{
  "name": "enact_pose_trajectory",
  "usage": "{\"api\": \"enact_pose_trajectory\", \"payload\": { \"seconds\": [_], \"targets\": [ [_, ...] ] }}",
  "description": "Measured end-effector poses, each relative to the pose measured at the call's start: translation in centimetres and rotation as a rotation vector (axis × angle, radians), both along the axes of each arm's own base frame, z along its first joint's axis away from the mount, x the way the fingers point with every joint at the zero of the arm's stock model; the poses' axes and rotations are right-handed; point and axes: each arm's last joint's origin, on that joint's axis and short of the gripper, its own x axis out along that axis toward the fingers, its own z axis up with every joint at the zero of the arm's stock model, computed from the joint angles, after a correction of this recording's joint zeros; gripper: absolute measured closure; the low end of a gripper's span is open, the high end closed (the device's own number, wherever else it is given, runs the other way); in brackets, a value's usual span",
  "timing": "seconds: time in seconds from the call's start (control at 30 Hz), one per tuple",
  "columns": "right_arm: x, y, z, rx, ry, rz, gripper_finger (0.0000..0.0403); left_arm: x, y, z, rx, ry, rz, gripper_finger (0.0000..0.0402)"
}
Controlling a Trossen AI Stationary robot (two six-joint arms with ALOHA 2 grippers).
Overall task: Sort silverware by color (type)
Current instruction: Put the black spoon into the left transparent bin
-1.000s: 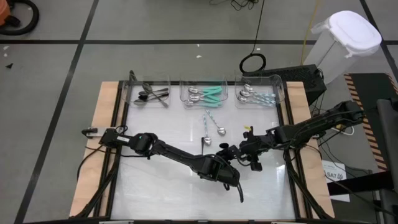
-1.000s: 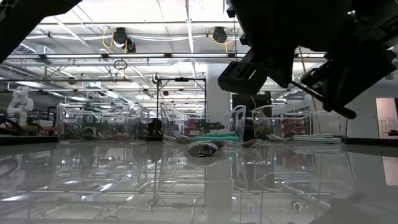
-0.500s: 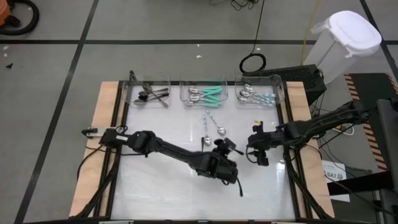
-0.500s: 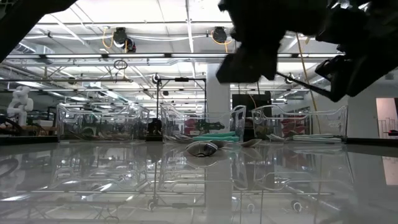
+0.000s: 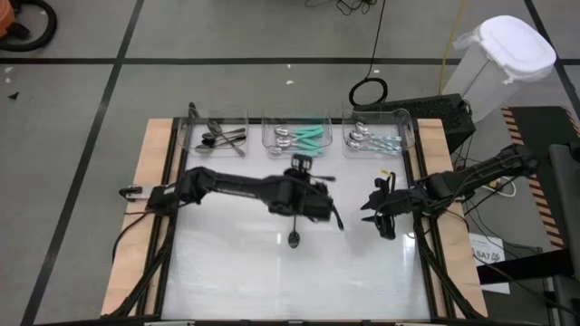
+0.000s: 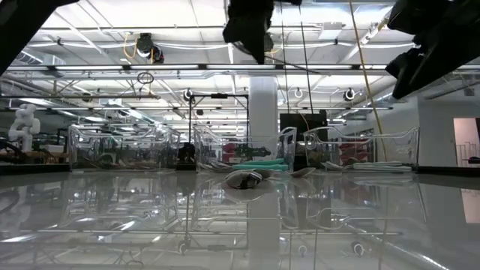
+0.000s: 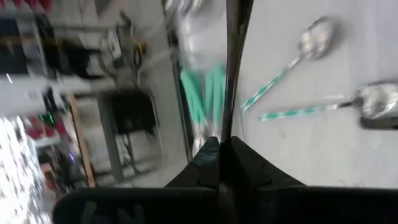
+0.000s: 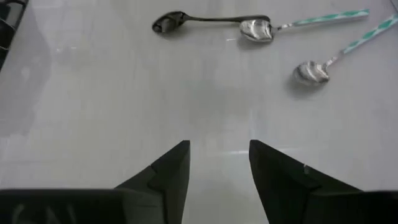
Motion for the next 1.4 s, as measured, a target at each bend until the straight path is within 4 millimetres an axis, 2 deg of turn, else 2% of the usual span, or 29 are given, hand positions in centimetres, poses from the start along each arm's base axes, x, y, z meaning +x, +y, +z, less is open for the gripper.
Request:
{"api": "enact_pose_trajectory", "payload": {
  "seconds": [0.27, 0.4, 0.67, 0.87, 1.0, 1.17, 1.4],
  "targets": [
    [-0.1, 0.5, -0.1, -0.012, 0.003, 0.022, 0.0241, -1.4, 4.9, 0.4, -0.059, 0.086, 0.159, 0.0389],
    [-0.2, 0.8, -0.1, -0.014, 0.002, 0.034, 0.0241, -2.0, 7.9, 1.4, -0.108, 0.076, 0.211, 0.0389],
    [-0.4, 1.3, -0.8, -0.013, 0.003, 0.073, 0.0241, -5.3, 13.9, 5.4, -0.265, -0.036, 0.334, 0.0389],
    [-0.7, 1.4, -1.9, -0.008, 0.034, 0.068, 0.0241, -8.3, 16.8, 7.8, -0.364, -0.112, 0.402, 0.0389],
    [-0.8, 1.5, -2.2, 0.0, 0.038, 0.067, 0.0241, -10.6, 18.1, 7.3, -0.403, -0.08, 0.469, 0.0389],
    [-0.9, 1.7, -2.2, 0.0, 0.032, 0.085, 0.0241, -14.3, 19.0, 4.4, -0.414, -0.001, 0.555, 0.0389],
    [-0.5, 1.9, -1.8, -0.03, -0.025, 0.138, 0.0241, -20.8, 19.9, 1.6, -0.409, -0.143, 0.577, 0.0389]
  ]
}}
